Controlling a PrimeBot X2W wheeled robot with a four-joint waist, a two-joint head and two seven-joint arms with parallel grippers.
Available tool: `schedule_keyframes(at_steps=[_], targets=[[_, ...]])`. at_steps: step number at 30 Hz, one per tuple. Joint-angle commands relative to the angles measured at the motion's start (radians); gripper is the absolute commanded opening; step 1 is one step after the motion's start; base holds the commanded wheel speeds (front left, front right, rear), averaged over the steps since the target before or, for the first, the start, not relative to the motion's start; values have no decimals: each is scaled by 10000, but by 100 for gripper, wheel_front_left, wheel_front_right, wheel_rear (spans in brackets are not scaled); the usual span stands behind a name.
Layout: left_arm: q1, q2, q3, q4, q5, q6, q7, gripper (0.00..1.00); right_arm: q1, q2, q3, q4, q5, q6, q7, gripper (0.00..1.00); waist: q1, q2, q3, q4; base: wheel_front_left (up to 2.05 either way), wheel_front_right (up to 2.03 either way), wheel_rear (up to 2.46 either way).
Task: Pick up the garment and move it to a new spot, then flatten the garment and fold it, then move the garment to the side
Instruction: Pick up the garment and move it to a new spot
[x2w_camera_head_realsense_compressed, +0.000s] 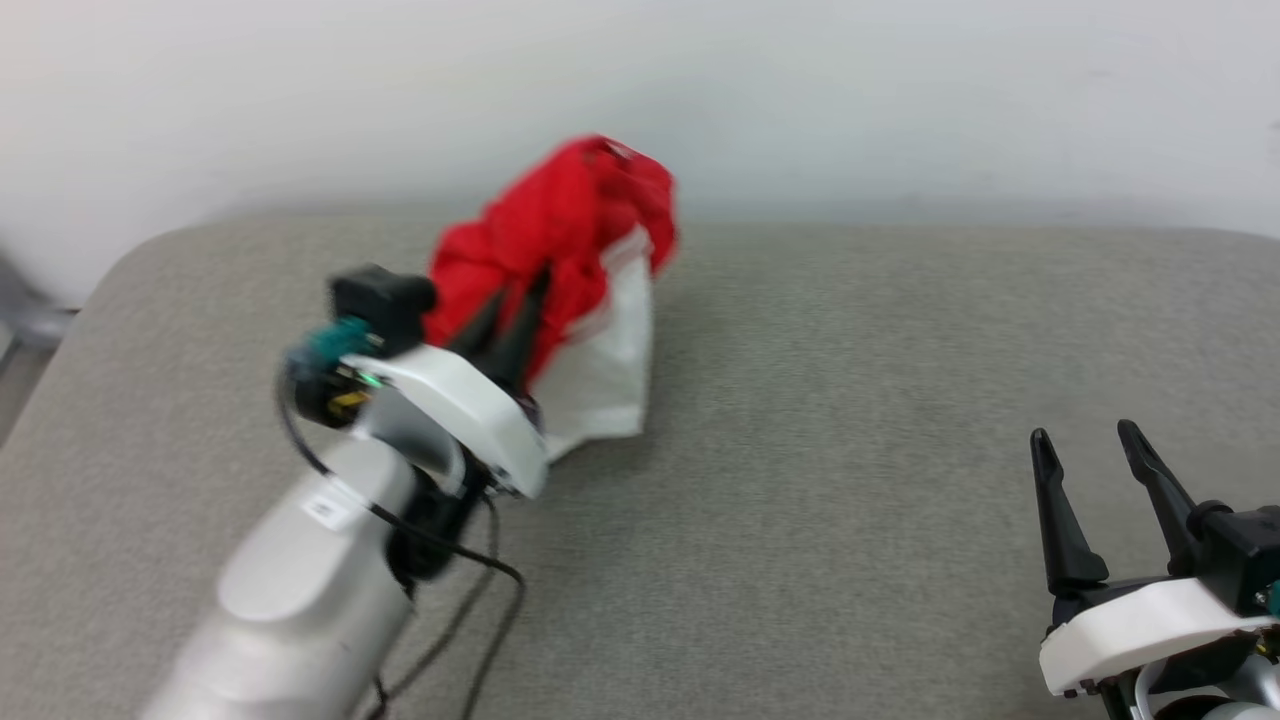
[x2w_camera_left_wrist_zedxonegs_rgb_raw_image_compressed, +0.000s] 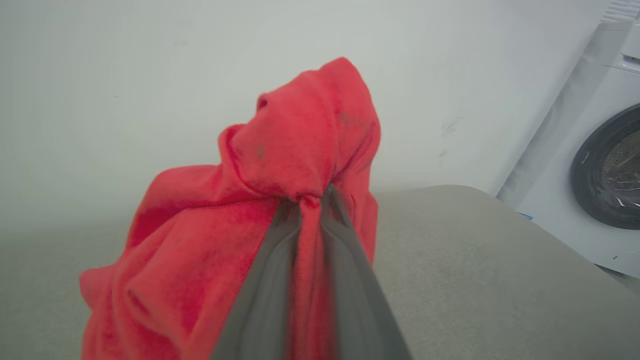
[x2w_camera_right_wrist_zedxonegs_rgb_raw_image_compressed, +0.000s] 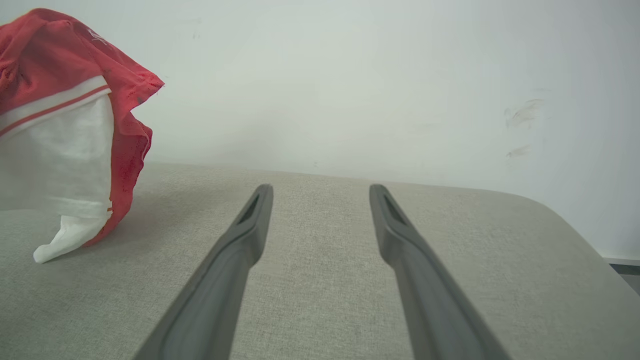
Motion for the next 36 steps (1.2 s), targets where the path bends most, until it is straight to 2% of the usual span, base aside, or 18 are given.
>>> schedule_keyframes(at_steps=[1,4,10,19,20,21,22,23,28,36], targets=[[161,-62,-75,-83,32,4,23,0,103,4,6,-51,1,-3,-7,100,1,0,-74,-332,0,0,0],[511,-389,-579,-575,151,18,308,0,101,5,26,-152,17,-3,31,100,1,0,63,-685,0,0,0],[1082,-894,-2047,-962,430,-290,1362,0,-118,5,83,-387,96,-3,32,100,1,0,779,-1194,0,0,0],[1559,-1379,-3488,-664,760,-643,1830,0,-405,4,73,-238,258,-5,-194,100,1,0,1565,-1319,0,0,0],[1578,-1429,-3611,-630,785,-676,1831,4,-438,4,45,-221,246,-5,-216,100,1,0,1572,-1270,0,0,0],[1597,-1504,-3680,-622,788,-695,1818,33,-474,4,41,-187,237,-3,-244,100,1,0,1578,-1220,0,0,0],[1588,-1563,-3733,-600,819,-690,1749,69,-496,5,33,-139,224,-3,-272,100,1,0,1556,-1166,0,0,0],[1551,-1618,-3799,-582,875,-700,1715,100,-489,5,6,-116,194,-3,-278,100,1,0,1521,-1095,0,0,0],[1351,-1836,-3749,-756,1087,-652,1026,100,-474,4,38,19,165,-3,-277,100,1,0,1177,-766,0,0,0],[1644,-1596,-3024,-1420,1360,-11,-482,100,-132,2,-55,113,201,-3,-113,100,1,0,466,-200,0,0,0]])
